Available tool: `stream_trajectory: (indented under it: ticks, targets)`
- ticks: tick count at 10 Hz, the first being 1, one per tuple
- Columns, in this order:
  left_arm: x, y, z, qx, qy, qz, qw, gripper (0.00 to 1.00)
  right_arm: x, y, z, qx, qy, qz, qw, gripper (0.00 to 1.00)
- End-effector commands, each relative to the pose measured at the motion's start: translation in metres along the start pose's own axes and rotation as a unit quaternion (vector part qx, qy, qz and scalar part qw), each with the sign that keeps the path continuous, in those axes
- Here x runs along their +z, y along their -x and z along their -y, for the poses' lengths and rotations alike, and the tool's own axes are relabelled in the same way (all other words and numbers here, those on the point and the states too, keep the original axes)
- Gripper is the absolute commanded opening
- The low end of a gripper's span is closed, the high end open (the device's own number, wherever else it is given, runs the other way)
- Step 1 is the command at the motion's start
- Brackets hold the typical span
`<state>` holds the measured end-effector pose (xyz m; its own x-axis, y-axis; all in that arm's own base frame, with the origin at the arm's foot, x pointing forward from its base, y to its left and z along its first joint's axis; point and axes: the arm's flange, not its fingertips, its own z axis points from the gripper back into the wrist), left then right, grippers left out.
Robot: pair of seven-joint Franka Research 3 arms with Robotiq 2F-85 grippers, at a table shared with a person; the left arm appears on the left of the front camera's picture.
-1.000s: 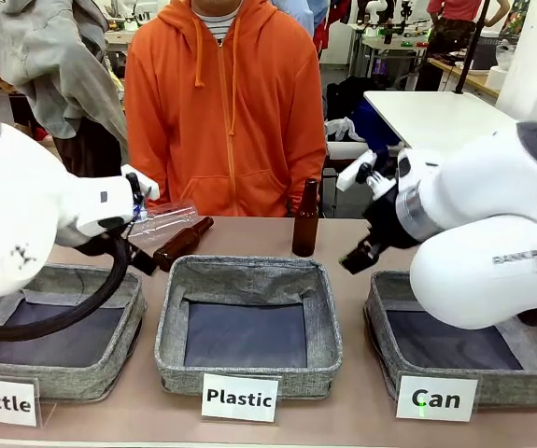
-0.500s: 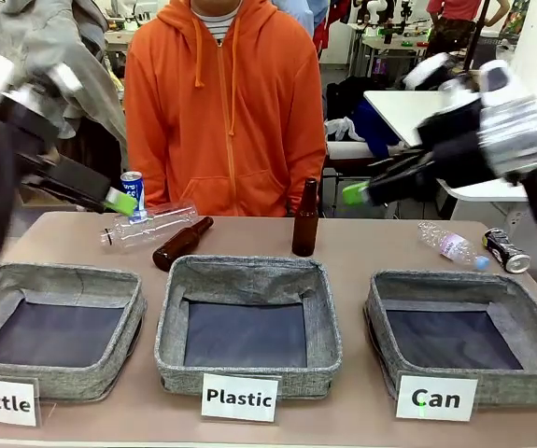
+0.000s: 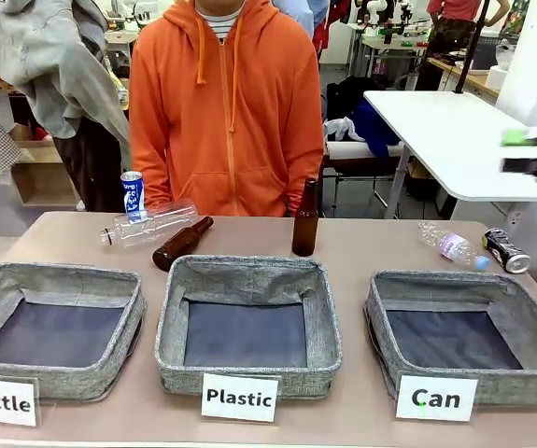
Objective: Sort the can waste into the basket.
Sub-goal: Pick up the can waste from the table and place it in the right Fabric basket.
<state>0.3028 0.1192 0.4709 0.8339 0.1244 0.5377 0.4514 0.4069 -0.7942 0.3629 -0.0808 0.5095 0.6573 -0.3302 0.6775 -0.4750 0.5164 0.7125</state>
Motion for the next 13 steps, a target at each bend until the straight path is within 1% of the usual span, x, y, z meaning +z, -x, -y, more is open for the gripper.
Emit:
stream_trajectory:
  ticks: [1, 2, 3, 4, 5, 6, 7, 12, 13]
  targets:
    - [-0.015, 0.043, -0.045, 0.067, 0.002, 0.047, 0.997, 1.00, 0.036, 0.063, 0.008, -0.032, 0.036, 0.078, 0.996, 1.00]
    - [-0.014, 0.050, -0.057, 0.096, -0.003, 0.089, 0.991, 1.00, 0.051, 0.071, 0.029, -0.064, 0.060, 0.097, 0.991, 1.00]
    - [-0.004, 0.053, -0.058, 0.098, -0.007, 0.130, 0.987, 1.00, 0.058, 0.077, 0.041, -0.084, 0.070, 0.111, 0.988, 1.00]
    - [-0.012, 0.063, -0.047, 0.094, -0.023, 0.165, 0.982, 1.00, 0.059, 0.082, 0.051, -0.082, 0.083, 0.103, 0.988, 1.00]
    - [-0.009, 0.067, -0.043, 0.096, -0.040, 0.193, 0.976, 1.00, 0.053, 0.083, 0.058, -0.088, 0.102, 0.088, 0.987, 1.00]
    - [0.033, 0.023, -0.086, 0.117, -0.019, 0.132, 0.984, 1.00, 0.043, 0.082, 0.057, -0.057, 0.109, 0.079, 0.989, 1.00]
    - [0.033, 0.023, -0.086, 0.117, -0.019, 0.132, 0.984, 1.00, 0.075, 0.011, 0.080, -0.097, 0.085, 0.100, 0.987, 1.00]
    - [0.033, 0.023, -0.086, 0.117, -0.019, 0.132, 0.984, 1.00, 0.075, 0.011, 0.080, -0.097, 0.085, 0.100, 0.987, 1.00]
    - [0.030, 0.024, -0.085, 0.131, -0.020, 0.136, 0.982, 1.00, 0.075, 0.011, 0.080, -0.097, 0.085, 0.100, 0.987, 1.00]
